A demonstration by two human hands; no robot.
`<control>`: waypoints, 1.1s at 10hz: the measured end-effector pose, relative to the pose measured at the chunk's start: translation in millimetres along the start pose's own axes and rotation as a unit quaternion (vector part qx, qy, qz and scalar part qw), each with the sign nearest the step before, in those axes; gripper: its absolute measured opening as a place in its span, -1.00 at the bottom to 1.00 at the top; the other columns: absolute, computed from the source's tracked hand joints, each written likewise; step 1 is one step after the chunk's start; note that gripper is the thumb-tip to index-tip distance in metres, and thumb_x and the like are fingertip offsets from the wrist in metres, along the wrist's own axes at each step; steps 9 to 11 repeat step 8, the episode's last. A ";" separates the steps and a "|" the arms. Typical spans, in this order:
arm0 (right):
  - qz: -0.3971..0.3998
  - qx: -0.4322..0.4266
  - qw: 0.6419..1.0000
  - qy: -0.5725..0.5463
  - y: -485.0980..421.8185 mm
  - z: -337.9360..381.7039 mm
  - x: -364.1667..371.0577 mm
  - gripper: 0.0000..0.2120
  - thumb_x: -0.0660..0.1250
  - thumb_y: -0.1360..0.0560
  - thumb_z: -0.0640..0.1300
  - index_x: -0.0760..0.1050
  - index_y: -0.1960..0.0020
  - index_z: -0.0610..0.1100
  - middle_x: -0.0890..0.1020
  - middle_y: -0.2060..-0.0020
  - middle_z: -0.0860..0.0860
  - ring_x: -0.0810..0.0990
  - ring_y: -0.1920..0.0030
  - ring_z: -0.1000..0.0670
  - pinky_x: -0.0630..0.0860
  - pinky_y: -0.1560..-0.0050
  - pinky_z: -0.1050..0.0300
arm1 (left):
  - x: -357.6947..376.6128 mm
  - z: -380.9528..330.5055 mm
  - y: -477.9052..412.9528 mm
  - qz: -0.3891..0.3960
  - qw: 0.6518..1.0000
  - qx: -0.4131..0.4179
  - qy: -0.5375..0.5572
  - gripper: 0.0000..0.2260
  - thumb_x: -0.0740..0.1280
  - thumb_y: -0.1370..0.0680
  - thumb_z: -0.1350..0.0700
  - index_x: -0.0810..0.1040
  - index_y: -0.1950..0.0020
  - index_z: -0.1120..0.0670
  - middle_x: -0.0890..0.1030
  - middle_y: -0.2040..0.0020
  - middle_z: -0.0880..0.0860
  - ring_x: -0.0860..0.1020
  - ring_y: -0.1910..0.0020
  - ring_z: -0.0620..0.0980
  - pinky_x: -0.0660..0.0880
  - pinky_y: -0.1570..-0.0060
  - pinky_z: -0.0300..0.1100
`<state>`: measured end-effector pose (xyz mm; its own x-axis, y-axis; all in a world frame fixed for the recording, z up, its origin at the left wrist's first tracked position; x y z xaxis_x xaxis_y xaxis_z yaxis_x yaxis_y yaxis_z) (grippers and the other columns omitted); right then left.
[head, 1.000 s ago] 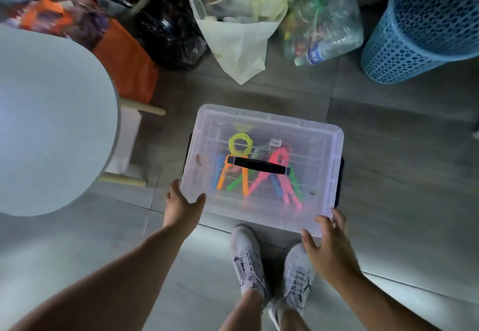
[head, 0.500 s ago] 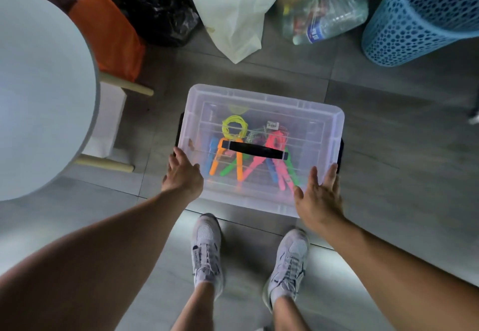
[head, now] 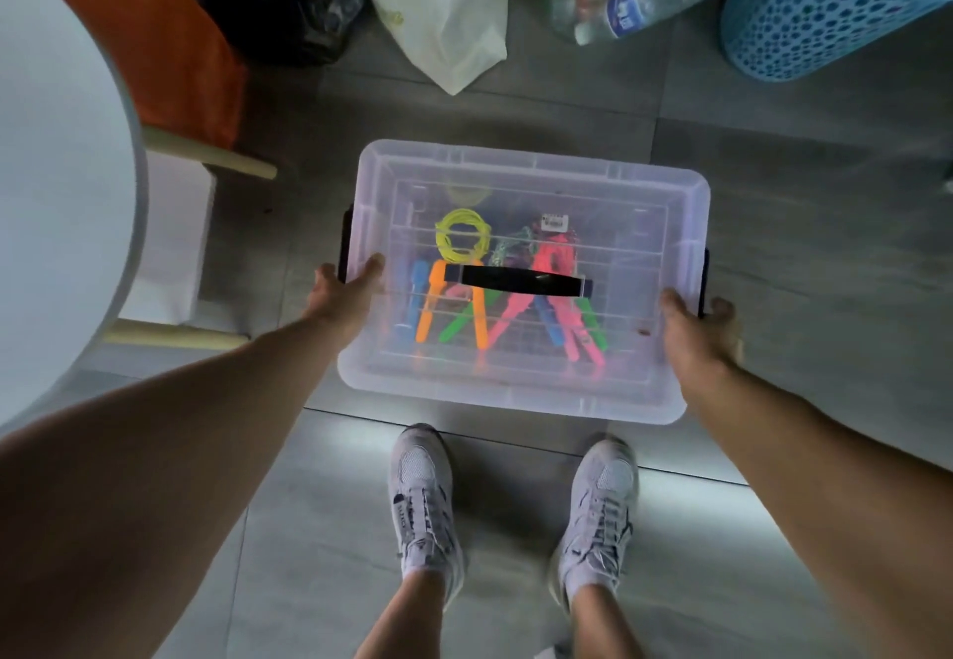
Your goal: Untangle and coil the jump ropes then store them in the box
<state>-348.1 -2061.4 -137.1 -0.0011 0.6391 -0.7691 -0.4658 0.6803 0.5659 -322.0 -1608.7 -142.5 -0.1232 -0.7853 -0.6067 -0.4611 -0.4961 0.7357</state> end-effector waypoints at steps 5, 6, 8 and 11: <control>-0.029 -0.043 0.991 0.119 19.5 13.8 -13.6 -0.53 0.29 -0.56 0.11 0.45 -0.37 -0.14 0.61 -0.24 -0.19 0.57 -0.24 -0.29 0.51 -0.19 -0.08 | -15.9 -45.1 47.0 -0.140 0.982 0.099 -0.079 -0.76 0.30 -0.63 -0.01 0.41 -0.18 0.11 0.52 0.04 0.08 0.54 0.01 0.18 0.44 0.04 0.03; -0.030 -0.049 0.990 0.131 16.9 13.6 -12.2 -0.53 0.27 -0.58 0.10 0.43 -0.38 -0.15 0.60 -0.24 -0.21 0.56 -0.24 -0.30 0.51 -0.18 -0.09 | -13.0 -46.3 50.2 -0.139 0.981 0.107 -0.086 -0.75 0.27 -0.65 0.00 0.39 -0.22 0.11 0.49 0.04 0.06 0.52 0.02 0.16 0.45 0.04 0.03; 0.020 -0.060 0.987 0.146 25.6 23.5 -21.5 -0.51 0.22 -0.60 0.00 0.31 -0.43 -0.23 0.52 -0.31 -0.28 0.53 -0.25 -0.35 0.50 -0.17 -0.15 | -10.7 -48.4 46.4 -0.080 0.981 0.086 -0.156 -0.54 0.24 -0.64 -0.01 0.19 -0.47 0.08 0.47 -0.31 0.15 0.49 -0.29 0.28 0.52 -0.14 0.11; 0.020 -0.060 0.987 0.146 25.6 23.5 -21.5 -0.51 0.22 -0.60 0.00 0.31 -0.43 -0.23 0.52 -0.31 -0.28 0.53 -0.25 -0.35 0.50 -0.17 -0.15 | -10.7 -48.4 46.4 -0.080 0.981 0.086 -0.156 -0.54 0.24 -0.64 -0.01 0.19 -0.47 0.08 0.47 -0.31 0.15 0.49 -0.29 0.28 0.52 -0.14 0.11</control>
Point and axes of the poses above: each hand's wrist, its own y-axis away from the middle knuckle, its own x-axis out of the palm, z = x × y, the point moved 7 cm from there along -y, towards the middle knuckle
